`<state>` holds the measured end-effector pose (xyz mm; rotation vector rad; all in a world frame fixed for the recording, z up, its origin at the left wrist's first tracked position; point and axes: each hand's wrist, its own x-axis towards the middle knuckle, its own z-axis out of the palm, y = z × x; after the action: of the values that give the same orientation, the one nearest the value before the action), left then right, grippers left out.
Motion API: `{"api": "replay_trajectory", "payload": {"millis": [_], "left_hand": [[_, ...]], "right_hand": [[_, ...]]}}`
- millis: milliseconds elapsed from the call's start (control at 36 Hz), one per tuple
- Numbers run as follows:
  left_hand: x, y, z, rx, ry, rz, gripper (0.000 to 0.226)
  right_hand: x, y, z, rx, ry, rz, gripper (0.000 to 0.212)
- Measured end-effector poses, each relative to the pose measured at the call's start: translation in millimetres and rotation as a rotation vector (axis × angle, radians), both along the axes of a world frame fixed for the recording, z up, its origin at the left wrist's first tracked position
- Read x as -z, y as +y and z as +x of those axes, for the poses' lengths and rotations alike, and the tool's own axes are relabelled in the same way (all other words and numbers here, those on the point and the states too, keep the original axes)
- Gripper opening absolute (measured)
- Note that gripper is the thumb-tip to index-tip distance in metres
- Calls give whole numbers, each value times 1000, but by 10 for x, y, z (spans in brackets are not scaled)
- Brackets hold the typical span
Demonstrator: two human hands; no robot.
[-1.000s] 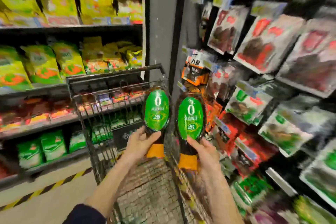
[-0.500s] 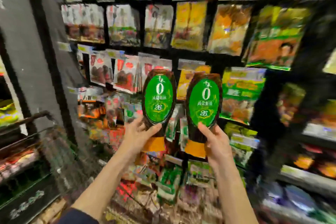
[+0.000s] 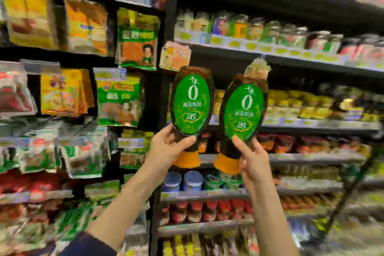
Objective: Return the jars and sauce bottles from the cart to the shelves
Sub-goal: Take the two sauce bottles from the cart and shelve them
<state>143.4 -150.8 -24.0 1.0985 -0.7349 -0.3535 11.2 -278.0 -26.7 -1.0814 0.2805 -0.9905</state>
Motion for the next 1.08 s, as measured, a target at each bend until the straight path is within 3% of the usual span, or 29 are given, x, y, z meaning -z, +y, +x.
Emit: {"api": "replay_trajectory", "payload": {"millis": [111,194,278,722,861,944,1028,1083], "left_hand": [[4,-602,-538,130,-25,-1,31],[-17,-1009,-868,212,-39,-1,29],[-28,-1397,-1145,306,-55,2,32],[9,-3775,-2124,740,-103,-22,40],[-93,-4515,-2403,859,-129,-18,40],[-119,-4883,-2589,932,-138,-30,42],[-90,-5184,-2800,1011,-137,-38,39],[-47,-5363,-2952,1056,-126,-28,37]], "right_hand": [[23,-373,-610,104,-41,-8,28],[17,-644,-1076,213,-47,-21,72],[11,-895,-1468,333,-56,-28,88],[76,-2437,-2685,792,-49,-37,86],[-35,-2893,-2937,888,-37,-31,57],[-33,-3141,-3104,981,-48,-39,73],[9,-3329,-3311,1026,-52,-50,37],[24,-3434,-3426,1049,-47,-43,30]]}}
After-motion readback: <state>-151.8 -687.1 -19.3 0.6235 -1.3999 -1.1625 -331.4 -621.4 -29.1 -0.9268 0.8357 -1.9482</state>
